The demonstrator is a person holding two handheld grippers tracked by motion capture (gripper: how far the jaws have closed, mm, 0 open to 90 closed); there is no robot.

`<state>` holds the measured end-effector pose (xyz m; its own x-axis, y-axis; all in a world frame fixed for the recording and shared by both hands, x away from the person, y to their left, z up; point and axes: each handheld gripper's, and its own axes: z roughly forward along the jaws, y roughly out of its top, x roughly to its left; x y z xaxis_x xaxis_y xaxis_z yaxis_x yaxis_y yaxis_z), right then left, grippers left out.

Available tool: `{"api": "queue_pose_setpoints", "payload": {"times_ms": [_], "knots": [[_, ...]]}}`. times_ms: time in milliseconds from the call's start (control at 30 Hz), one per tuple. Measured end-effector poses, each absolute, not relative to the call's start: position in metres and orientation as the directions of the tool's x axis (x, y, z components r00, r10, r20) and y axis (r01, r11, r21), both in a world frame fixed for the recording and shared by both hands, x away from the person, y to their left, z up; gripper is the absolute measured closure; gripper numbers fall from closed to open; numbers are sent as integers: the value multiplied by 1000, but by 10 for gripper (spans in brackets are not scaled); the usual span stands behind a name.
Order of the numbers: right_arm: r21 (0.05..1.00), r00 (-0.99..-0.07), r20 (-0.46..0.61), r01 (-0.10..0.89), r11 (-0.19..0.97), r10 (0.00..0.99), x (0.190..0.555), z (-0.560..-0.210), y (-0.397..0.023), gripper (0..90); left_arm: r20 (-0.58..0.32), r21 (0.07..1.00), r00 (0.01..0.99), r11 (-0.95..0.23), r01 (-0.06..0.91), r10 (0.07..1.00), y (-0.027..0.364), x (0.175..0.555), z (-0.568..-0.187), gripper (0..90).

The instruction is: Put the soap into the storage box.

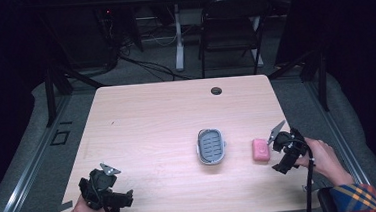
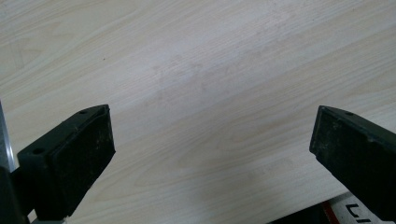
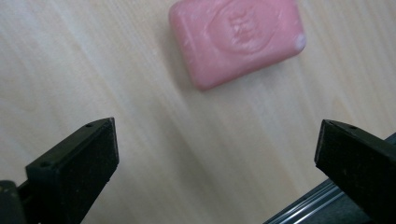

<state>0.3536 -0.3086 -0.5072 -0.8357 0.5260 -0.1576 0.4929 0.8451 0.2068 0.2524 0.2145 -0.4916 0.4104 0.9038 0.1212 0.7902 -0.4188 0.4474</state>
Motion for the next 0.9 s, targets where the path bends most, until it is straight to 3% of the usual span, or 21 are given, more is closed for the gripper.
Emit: {"api": "queue_pose_setpoints", "payload": {"times_ms": [267, 367, 900], "knots": [[218, -879, -127, 427, 878, 460, 378, -505, -297, 0, 120, 446, 405, -414, 793, 906, 216, 249, -492, 0], [170, -907, -128, 380, 909, 402, 387, -507, -290, 0, 121, 447, 400, -410, 795, 908, 217, 248, -492, 0], [120, -943, -90, 309, 943, 320, 408, -525, -276, 0, 119, 447, 409, -417, 791, 905, 216, 247, -492, 0]]}}
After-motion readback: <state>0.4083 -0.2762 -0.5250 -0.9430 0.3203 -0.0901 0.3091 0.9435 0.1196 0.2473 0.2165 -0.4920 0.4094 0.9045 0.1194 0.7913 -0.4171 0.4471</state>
